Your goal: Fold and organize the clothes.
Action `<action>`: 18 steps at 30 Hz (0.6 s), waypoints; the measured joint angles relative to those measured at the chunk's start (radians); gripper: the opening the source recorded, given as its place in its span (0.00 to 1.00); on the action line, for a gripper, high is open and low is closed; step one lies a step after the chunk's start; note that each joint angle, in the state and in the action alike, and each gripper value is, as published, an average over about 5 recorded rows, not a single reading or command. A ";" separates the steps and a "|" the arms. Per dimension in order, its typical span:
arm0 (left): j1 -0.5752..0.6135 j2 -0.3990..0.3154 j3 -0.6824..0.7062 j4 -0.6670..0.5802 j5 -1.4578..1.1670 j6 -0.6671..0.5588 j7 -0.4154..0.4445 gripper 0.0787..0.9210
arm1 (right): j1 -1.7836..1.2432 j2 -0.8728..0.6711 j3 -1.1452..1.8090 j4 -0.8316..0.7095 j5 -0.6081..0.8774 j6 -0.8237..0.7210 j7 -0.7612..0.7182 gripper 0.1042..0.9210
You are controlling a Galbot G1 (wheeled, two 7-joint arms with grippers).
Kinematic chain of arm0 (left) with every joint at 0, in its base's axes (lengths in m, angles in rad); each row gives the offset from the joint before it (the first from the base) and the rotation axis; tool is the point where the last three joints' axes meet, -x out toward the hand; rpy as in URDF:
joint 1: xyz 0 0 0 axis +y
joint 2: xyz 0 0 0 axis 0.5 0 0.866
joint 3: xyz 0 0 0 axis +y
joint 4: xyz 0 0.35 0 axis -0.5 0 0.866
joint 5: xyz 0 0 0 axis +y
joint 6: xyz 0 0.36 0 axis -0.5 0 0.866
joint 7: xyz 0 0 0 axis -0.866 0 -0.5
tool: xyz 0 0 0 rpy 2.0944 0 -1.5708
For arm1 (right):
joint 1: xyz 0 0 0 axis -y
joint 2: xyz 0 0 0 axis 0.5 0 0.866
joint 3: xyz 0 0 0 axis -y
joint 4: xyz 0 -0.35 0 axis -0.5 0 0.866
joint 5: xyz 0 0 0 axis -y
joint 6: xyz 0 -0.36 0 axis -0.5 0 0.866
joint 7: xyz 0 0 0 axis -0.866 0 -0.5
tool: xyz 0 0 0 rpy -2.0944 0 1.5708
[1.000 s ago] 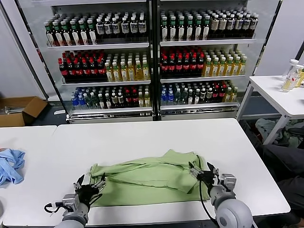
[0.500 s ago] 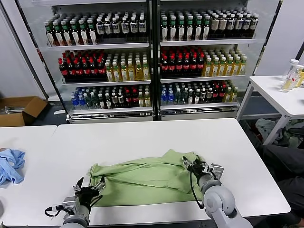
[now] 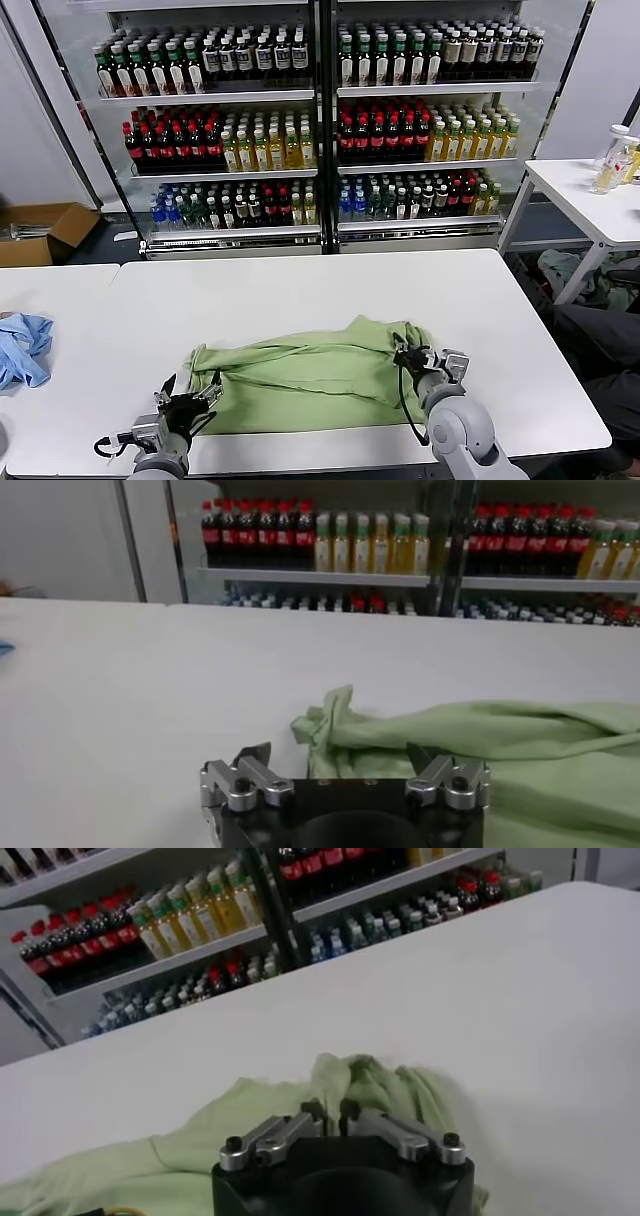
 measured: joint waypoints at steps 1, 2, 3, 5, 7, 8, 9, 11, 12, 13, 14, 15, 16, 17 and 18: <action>0.001 0.000 0.000 0.000 -0.001 0.000 0.000 0.88 | -0.004 -0.003 0.002 0.006 -0.006 0.000 -0.002 0.02; 0.001 0.001 -0.001 -0.001 -0.002 0.000 0.000 0.88 | -0.009 -0.006 0.003 0.012 -0.013 -0.001 -0.005 0.02; 0.002 0.002 -0.001 -0.002 -0.003 0.000 0.000 0.88 | -0.015 -0.010 0.005 0.018 -0.020 -0.002 -0.008 0.02; 0.003 0.004 -0.002 -0.004 -0.005 0.001 0.000 0.88 | -0.026 -0.018 0.009 0.033 -0.037 -0.004 -0.015 0.02; 0.004 0.006 -0.002 -0.005 -0.007 0.001 0.000 0.88 | -0.038 -0.028 0.012 0.049 -0.057 -0.009 -0.022 0.02; 0.004 0.007 -0.002 -0.006 -0.007 0.001 0.000 0.88 | -0.045 -0.034 0.014 0.057 -0.069 -0.012 -0.027 0.02; 0.003 0.008 -0.002 -0.006 -0.007 0.002 0.000 0.88 | -0.051 -0.039 0.016 0.065 -0.080 -0.015 -0.031 0.02; 0.002 0.009 -0.001 -0.007 -0.007 0.003 0.001 0.88 | -0.065 -0.051 0.020 0.083 -0.105 -0.022 -0.040 0.02; 0.001 0.010 -0.001 -0.007 -0.008 0.003 0.002 0.88 | -0.073 -0.057 0.021 0.091 -0.117 -0.025 -0.043 0.02; 0.000 0.010 0.000 -0.007 -0.008 0.003 0.003 0.88 | -0.080 -0.062 0.023 0.100 -0.130 -0.029 -0.047 0.02; -0.001 0.011 0.001 -0.006 -0.008 0.004 0.004 0.88 | -0.088 -0.067 0.024 0.107 -0.143 -0.033 -0.051 0.02; -0.002 0.012 0.003 -0.006 -0.008 0.004 0.005 0.88 | -0.095 -0.072 0.025 0.113 -0.155 -0.036 -0.054 0.02; -0.004 0.012 0.004 -0.004 -0.008 0.004 0.006 0.88 | -0.103 -0.075 0.025 0.118 -0.168 -0.040 -0.056 0.02; -0.006 0.013 0.006 -0.003 -0.007 0.005 0.007 0.88 | -0.110 -0.078 0.026 0.122 -0.182 -0.044 -0.058 0.02; -0.008 0.013 0.008 -0.001 -0.008 0.005 0.007 0.88 | -0.117 -0.079 0.027 0.125 -0.195 -0.047 -0.059 0.02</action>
